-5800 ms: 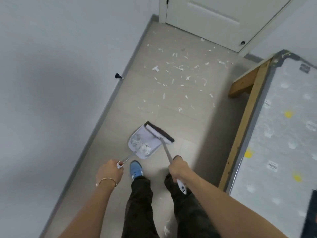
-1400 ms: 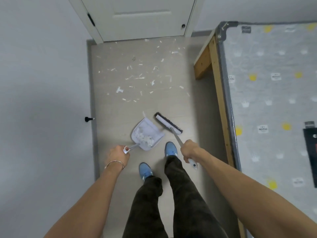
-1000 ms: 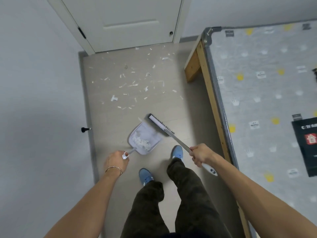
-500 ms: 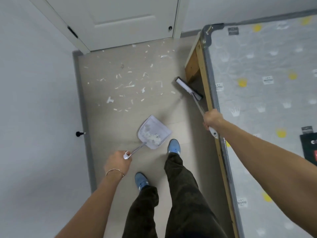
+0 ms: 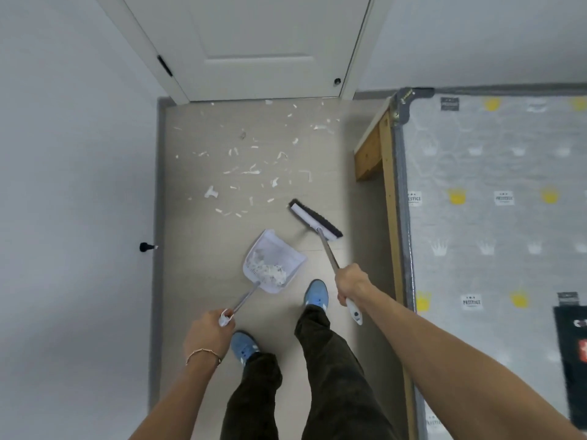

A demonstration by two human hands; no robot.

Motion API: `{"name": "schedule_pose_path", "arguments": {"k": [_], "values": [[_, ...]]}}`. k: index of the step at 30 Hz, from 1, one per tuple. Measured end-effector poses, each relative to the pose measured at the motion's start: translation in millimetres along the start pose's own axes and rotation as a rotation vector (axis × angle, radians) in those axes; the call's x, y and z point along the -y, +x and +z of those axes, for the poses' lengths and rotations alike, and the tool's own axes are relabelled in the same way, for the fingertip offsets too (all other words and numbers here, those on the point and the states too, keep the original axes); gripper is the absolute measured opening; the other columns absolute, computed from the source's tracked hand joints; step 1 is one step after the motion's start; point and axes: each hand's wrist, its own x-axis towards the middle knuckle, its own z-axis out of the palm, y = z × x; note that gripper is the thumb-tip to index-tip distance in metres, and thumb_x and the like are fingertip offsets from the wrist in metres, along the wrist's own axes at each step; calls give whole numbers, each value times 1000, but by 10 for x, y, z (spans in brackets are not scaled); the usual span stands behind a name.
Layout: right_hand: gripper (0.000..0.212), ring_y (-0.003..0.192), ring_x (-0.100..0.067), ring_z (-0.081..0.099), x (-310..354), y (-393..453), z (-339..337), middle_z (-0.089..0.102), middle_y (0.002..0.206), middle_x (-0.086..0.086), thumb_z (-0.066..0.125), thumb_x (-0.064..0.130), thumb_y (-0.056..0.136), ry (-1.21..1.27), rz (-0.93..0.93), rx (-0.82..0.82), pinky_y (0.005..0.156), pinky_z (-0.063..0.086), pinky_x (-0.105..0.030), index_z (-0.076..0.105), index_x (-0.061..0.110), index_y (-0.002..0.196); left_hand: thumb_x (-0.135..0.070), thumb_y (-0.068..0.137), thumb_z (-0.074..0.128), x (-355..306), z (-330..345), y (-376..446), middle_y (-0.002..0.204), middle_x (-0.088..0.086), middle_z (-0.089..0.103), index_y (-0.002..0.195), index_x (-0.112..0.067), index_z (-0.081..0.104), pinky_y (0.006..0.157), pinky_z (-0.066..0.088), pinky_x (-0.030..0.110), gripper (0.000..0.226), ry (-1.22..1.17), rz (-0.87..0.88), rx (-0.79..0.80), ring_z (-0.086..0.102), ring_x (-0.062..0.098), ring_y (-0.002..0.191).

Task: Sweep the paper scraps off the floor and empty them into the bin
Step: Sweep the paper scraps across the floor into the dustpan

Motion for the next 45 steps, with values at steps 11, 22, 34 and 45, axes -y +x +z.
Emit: {"name": "schedule_pose_path", "arguments": {"k": [11,22,34,45], "values": [[22,68,-26,65,-100,-515,623,65,79,-11,59,1,86,-113,-106,34,65,61,-40,65,-1,107,-33,92,55,1210,-323,-152,91,17,71,89,-10,74,61,40,30,30,64,-79,-39,65,37,86],[32,88,-29,69,468,-449,675,67,99,-16,69,-7,76,-223,-15,-88,70,59,-34,63,-5,107,-38,87,54,2304,-468,9,82,16,69,76,-13,68,61,43,30,31,9,-192,-38,63,39,78],[32,68,-21,56,328,-946,2198,58,88,-12,45,10,94,-63,-131,132,54,49,-28,56,-5,120,-36,88,58,2674,-448,147,88,17,70,83,-15,71,69,51,34,25,107,-151,-21,65,41,84],[32,35,-10,35,412,-1311,1754,41,59,-6,36,0,98,87,-60,219,33,30,-20,57,8,121,-39,85,55,2823,-505,74,88,10,71,87,-22,73,68,53,32,25,28,-151,-13,66,34,82]]}}
